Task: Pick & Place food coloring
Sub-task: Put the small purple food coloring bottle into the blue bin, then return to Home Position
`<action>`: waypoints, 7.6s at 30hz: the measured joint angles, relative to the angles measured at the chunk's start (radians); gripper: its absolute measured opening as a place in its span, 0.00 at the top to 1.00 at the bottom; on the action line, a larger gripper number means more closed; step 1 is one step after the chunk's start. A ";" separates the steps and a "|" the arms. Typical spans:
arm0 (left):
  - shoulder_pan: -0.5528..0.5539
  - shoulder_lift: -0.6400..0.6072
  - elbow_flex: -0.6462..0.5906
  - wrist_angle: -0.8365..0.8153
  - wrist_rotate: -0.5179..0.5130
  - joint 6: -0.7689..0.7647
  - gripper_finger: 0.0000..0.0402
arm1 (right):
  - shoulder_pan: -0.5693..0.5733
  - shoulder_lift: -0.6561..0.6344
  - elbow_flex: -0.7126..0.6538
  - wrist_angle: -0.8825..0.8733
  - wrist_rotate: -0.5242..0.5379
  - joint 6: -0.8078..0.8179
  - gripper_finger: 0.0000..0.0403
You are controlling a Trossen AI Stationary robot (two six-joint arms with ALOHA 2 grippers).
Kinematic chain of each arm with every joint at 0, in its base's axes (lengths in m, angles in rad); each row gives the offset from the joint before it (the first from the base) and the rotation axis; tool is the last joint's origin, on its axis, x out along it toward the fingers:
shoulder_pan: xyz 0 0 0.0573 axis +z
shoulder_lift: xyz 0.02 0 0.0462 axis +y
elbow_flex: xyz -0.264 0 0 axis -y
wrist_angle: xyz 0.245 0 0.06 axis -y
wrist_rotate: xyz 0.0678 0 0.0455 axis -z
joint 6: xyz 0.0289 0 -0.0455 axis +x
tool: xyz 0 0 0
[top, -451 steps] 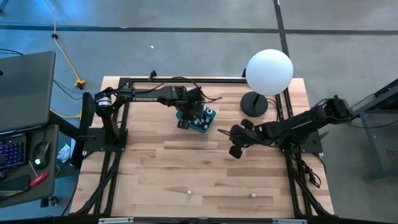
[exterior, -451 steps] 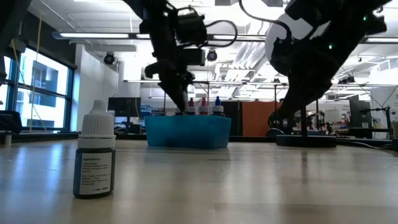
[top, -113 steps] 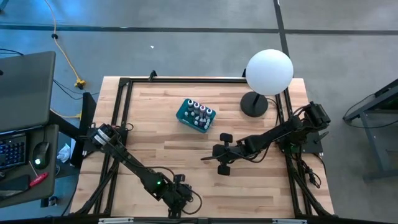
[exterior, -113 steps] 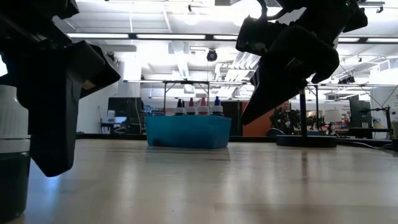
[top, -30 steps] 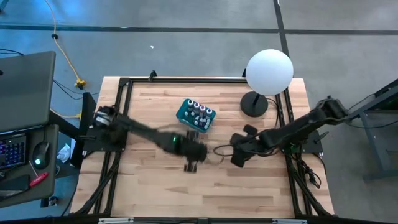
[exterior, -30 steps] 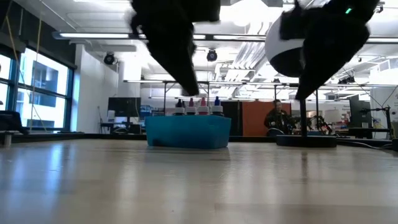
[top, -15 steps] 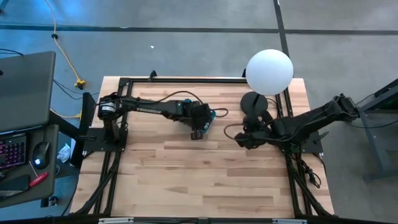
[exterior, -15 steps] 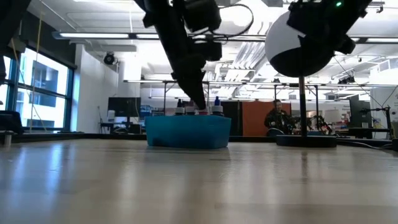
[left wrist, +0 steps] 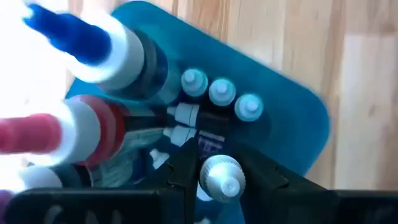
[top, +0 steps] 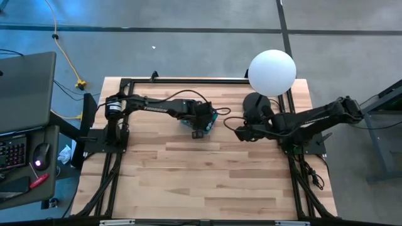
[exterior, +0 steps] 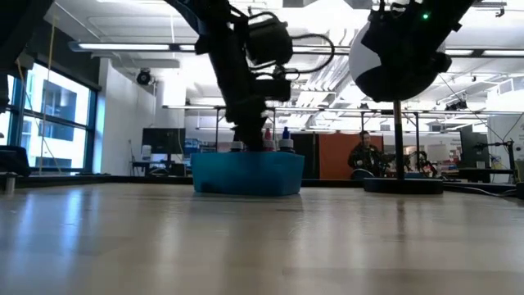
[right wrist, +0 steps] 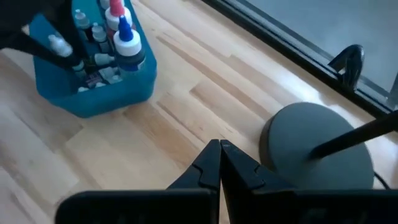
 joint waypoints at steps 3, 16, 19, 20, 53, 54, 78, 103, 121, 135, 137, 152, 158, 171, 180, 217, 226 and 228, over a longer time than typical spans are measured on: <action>0.000 0.004 -0.004 -0.017 -0.001 0.020 0.79 | -0.016 0.000 0.000 0.013 0.000 -0.014 1.00; 0.006 -0.009 0.020 -0.093 -0.058 0.042 0.49 | -0.033 0.000 0.000 0.044 -0.028 -0.061 1.00; 0.005 -0.040 0.089 -0.267 -0.091 0.010 0.49 | -0.033 0.000 0.004 0.043 -0.031 -0.092 1.00; 0.006 -0.053 0.115 -0.331 -0.096 -0.009 0.49 | -0.033 0.000 0.012 0.042 -0.037 -0.105 1.00; -0.034 -1.543 -1.119 0.500 0.100 -0.248 0.49 | 0.116 -0.975 -0.757 0.942 -0.670 -0.950 1.00; -0.034 -1.560 -1.143 0.524 0.100 -0.248 0.49 | 0.112 -1.006 -0.790 0.970 -0.672 -0.951 1.00; -0.034 -1.596 -1.417 0.874 0.159 -0.230 0.49 | 0.067 -1.241 -0.902 0.961 -0.604 -0.926 1.00; -0.034 -1.595 -1.412 0.622 0.139 -0.221 0.49 | 0.067 -1.241 -0.903 0.961 -0.602 -0.933 1.00; -0.034 -1.917 -1.412 0.646 0.140 -0.222 0.49 | 0.067 -1.241 -0.903 0.961 -0.602 -0.933 1.00; -0.034 -1.912 -1.411 0.630 0.124 -0.221 0.49 | 0.067 -1.241 -0.904 0.960 -0.602 -0.933 1.00; -0.034 -1.911 -1.411 0.629 0.123 -0.221 0.49 | 0.067 -1.241 -0.904 0.960 -0.602 -0.933 1.00; -0.034 -1.911 -1.411 0.630 0.122 -0.221 0.49 | 0.067 -1.241 -0.904 0.960 -0.602 -0.933 1.00; -0.034 -1.911 -1.411 0.630 0.122 -0.222 0.49 | 0.067 -1.241 -0.904 0.960 -0.602 -0.933 1.00; -0.034 -1.911 -1.411 0.630 0.122 -0.222 0.49 | 0.067 -1.241 -0.904 0.960 -0.602 -0.933 1.00; -0.034 -1.911 -1.411 0.630 0.122 -0.222 0.49 | 0.067 -1.241 -0.904 0.960 -0.602 -0.933 1.00; -0.034 -1.911 -1.411 0.631 0.121 -0.222 0.49 | 0.067 -1.241 -0.904 0.961 -0.602 -0.933 1.00; -0.033 -1.911 -1.411 0.630 0.121 -0.222 0.49 | 0.067 -1.241 -0.904 0.961 -0.602 -0.933 1.00; -0.033 -1.911 -1.411 0.631 0.121 -0.222 0.49 | 0.067 -1.241 -0.904 0.961 -0.602 -0.933 1.00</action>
